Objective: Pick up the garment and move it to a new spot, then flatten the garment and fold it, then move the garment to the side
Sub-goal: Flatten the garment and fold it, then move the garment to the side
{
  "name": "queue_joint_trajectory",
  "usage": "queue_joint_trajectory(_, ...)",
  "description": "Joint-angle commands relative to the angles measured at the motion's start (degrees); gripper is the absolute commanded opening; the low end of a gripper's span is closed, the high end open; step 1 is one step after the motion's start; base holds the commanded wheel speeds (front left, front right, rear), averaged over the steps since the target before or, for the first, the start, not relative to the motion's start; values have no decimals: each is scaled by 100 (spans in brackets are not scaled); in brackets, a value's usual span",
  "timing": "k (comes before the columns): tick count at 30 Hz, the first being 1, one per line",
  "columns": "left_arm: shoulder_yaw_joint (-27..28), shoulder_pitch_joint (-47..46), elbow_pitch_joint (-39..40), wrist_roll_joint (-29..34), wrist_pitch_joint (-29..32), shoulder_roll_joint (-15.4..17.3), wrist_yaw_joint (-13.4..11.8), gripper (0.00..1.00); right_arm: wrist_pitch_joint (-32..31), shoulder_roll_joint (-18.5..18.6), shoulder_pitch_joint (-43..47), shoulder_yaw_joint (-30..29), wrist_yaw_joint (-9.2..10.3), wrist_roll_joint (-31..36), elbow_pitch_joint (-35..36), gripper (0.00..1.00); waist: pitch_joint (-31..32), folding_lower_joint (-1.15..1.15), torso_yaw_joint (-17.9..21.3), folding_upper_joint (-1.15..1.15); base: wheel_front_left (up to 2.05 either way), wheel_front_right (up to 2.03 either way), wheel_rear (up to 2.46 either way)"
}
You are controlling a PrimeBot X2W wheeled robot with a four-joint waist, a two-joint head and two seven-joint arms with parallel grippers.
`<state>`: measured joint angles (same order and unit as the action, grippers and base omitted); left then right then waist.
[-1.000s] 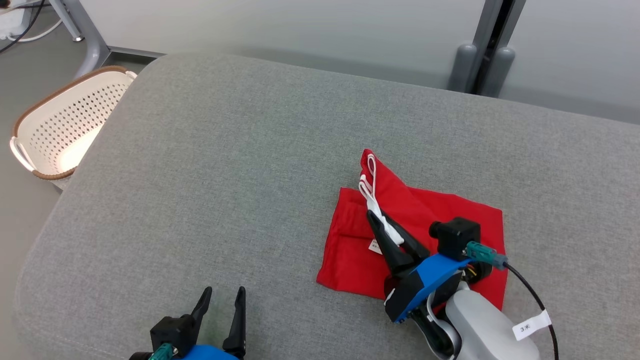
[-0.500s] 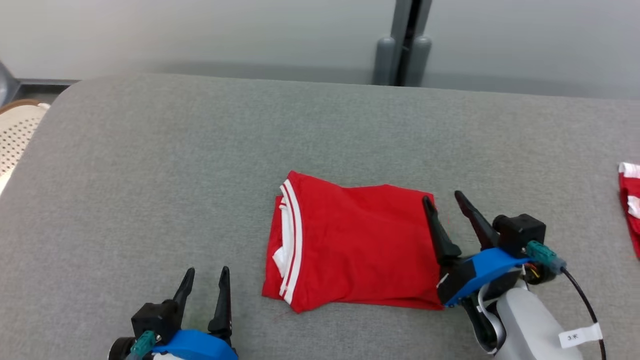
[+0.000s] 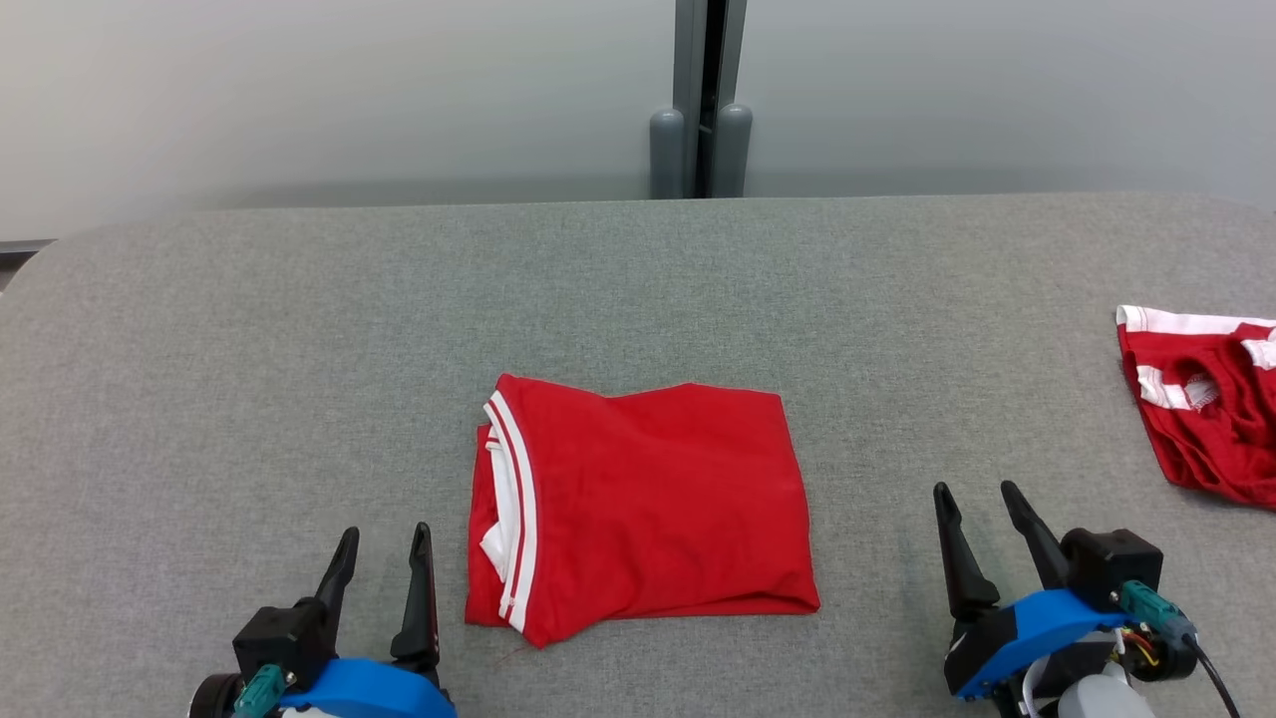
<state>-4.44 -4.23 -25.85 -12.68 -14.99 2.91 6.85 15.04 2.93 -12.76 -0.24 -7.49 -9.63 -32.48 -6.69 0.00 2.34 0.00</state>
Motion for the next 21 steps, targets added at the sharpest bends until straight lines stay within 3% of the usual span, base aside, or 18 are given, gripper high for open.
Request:
queue_joint_trajectory(1,11,78,46,-22,-25,0,-40,100,15,1,126,-19,0,54,0,100,37,0,28,0,0,0,0)
queue_joint_trajectory(12,-99,173,81,-37,-25,1,-58,100,15,1,219,118,0,-73,28,100,80,0,-45,0,0,0,0)
queue_joint_trajectory(21,-162,26,20,-183,-25,-2,-40,100,14,5,-638,796,0,-203,-542,100,-96,0,-439,0,0,0,0)
